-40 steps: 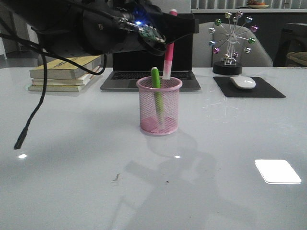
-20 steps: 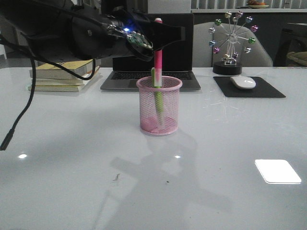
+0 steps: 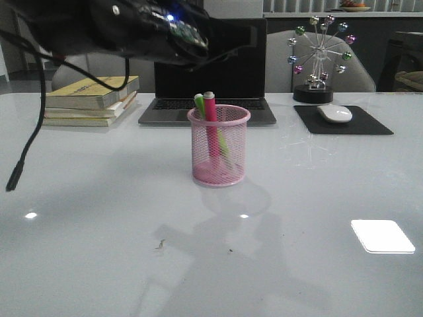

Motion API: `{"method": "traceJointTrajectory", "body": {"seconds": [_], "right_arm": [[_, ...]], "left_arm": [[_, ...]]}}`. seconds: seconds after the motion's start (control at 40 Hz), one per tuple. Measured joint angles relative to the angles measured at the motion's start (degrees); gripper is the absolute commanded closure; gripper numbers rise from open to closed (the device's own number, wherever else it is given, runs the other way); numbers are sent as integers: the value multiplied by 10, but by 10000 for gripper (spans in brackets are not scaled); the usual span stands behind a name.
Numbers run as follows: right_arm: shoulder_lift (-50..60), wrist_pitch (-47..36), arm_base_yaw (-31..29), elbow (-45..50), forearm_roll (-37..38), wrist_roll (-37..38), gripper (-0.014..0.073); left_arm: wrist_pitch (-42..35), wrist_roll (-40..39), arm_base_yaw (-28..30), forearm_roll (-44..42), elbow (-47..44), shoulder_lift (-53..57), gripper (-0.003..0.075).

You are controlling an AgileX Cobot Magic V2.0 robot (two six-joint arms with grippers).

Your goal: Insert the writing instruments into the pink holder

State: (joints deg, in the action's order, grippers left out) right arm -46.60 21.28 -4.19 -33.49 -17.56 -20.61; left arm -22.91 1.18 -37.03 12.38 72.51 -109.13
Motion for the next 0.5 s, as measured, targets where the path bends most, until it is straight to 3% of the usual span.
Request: {"method": "traceJointTrajectory", "body": {"seconds": [0.15,0.5], "right_arm": [[0,0,0,0,0,0,221],[0,0,0,0,0,0,221]], "left_arm": [[72,8,38,-2,3,65,398],[339,13,147,-87,0,256,423]]}}
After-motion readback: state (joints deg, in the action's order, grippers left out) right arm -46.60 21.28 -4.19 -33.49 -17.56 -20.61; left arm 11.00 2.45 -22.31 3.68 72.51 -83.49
